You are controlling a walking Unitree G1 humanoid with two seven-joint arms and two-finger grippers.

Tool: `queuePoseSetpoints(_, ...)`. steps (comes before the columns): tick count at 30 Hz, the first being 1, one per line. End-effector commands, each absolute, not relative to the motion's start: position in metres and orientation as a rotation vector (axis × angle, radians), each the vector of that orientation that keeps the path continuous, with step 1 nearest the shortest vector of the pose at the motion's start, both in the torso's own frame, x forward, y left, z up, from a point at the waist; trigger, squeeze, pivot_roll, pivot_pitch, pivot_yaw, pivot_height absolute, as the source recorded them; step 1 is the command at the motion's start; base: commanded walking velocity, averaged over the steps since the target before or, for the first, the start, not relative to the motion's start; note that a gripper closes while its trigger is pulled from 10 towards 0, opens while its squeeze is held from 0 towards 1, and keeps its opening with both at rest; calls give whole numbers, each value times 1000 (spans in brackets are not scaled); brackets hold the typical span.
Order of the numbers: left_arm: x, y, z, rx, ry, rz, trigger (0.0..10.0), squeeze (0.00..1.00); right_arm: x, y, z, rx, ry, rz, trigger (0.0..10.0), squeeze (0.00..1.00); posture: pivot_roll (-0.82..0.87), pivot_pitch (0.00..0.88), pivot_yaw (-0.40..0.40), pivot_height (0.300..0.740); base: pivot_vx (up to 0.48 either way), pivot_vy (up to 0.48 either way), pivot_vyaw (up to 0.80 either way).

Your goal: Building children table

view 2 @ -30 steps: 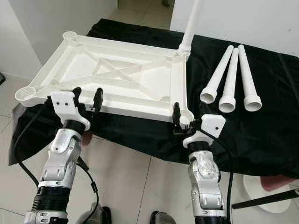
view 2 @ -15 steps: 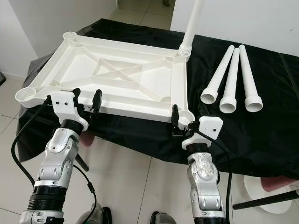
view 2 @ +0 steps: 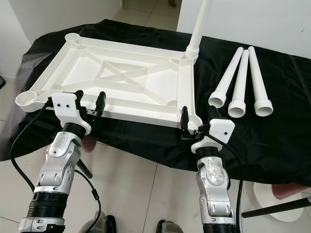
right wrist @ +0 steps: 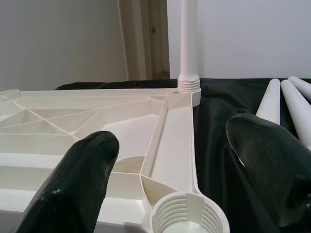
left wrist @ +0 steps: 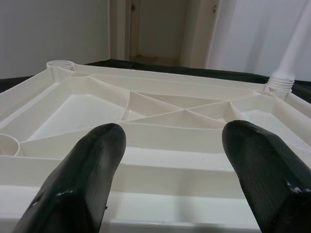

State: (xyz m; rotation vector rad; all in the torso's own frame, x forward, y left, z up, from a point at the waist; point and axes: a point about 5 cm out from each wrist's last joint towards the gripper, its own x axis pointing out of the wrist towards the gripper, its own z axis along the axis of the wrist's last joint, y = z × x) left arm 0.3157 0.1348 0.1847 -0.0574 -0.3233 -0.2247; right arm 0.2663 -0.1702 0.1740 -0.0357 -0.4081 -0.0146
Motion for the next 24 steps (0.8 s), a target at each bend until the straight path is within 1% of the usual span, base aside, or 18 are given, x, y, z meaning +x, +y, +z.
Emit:
queuePoseSetpoints(1,316,132,186,-53,-318,-235,10000,0,267,-171,172,-38,-398,-15,10000,0,27,107,-12,740,0,0,0)
queuePoseSetpoints(20,321,135,193,-56,-336,-227,10000,0,271,-171,174,-41,-400,-3,10000,0,29,96,-34,740,0,0,0)
queuePoseSetpoints(24,320,135,196,-39,-350,-246,10000,0,275,-173,177,-43,-406,-1,10000,0,26,102,-50,740,0,0,0)
